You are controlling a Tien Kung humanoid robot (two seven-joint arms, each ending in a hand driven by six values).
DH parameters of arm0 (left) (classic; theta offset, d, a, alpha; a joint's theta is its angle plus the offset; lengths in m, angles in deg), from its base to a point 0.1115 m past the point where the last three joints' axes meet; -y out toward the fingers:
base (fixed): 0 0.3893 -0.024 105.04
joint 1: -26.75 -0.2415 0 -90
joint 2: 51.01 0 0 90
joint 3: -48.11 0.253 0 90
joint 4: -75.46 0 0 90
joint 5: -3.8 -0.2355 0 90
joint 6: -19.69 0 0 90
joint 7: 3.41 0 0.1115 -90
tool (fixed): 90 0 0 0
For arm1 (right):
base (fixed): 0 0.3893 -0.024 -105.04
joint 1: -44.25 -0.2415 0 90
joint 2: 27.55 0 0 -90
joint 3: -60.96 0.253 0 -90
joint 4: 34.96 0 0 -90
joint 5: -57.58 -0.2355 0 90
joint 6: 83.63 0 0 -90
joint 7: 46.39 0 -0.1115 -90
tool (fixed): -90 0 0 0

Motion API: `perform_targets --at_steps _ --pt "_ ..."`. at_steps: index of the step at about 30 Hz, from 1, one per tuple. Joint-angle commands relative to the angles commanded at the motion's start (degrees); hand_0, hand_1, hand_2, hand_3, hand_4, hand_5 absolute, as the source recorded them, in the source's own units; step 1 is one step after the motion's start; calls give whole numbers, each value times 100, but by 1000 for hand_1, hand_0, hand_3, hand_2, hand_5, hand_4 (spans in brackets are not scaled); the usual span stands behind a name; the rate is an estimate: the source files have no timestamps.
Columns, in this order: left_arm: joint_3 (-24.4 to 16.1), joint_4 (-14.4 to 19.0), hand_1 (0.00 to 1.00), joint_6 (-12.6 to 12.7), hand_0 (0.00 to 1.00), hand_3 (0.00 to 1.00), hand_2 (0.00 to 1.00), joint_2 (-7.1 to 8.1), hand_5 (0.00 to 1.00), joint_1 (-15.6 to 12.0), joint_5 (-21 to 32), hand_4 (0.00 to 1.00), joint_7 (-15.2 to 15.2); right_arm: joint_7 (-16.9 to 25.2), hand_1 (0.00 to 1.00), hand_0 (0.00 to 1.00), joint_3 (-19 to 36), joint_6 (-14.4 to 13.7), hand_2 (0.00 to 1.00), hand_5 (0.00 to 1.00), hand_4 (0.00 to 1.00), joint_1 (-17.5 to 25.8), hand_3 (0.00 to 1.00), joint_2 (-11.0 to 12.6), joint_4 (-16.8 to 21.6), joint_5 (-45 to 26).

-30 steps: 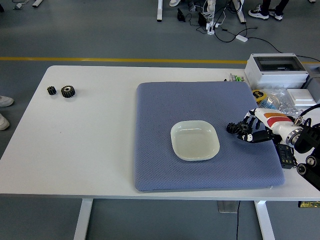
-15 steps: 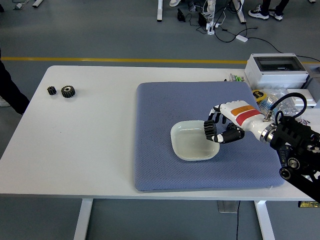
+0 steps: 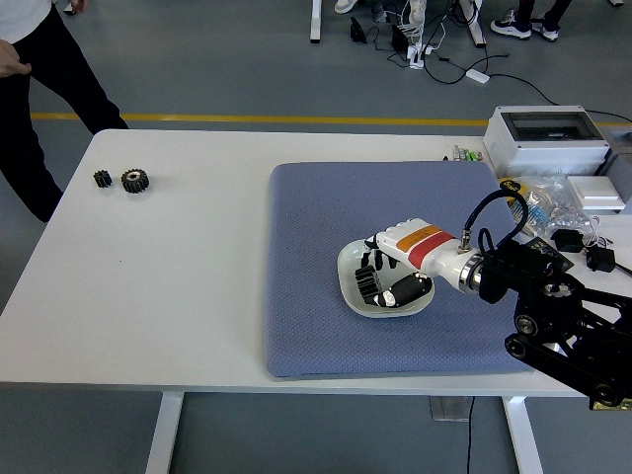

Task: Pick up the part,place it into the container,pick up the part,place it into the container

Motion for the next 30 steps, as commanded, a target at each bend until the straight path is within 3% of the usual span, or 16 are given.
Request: perform_targets --at_steps 7,10,11,16,17,22,23,28,29,30 --pt "11 0 688 6 716 556 665 0 584 7 27 646 -9 -48 426 242 -27 32 493 351 728 70 506 -82 -310 39" --pt "24 0 688 6 716 556 665 0 584 5 38 646 -11 -63 426 242 -11 76 493 351 728 78 506 -71 -318 61" --pt "30 0 688 5 716 556 666 0 583 4 41 647 -12 -63 440 249 -7 86 581 333 776 79 538 -68 -316 65" --pt "28 0 688 -1 716 556 666 0 583 -4 23 647 -20 -68 440 249 61 164 581 333 776 67 538 -38 -245 169" --pt "26 0 689 -1 716 556 666 0 584 -6 21 648 -21 -60 458 263 69 177 720 335 856 65 626 -30 -230 185" --pt "23 0 689 -4 716 556 666 0 584 -18 8 648 -25 -18 458 263 124 219 720 335 856 56 626 1 -145 238" --pt "22 0 689 -5 717 556 666 0 582 -19 6 647 -25 -15 475 268 129 226 777 347 929 55 741 4 -135 244" --pt "15 0 689 -4 717 556 666 0 582 -21 -13 647 -26 22 475 268 141 298 777 347 929 44 741 0 -86 262" --pt "12 0 689 -3 717 556 666 0 582 -21 -17 647 -26 36 493 281 146 300 821 367 984 44 865 -3 -81 254" --pt "10 0 689 -3 717 556 666 0 582 -21 -21 647 -26 50 493 281 148 301 821 367 984 40 865 -6 -76 246"
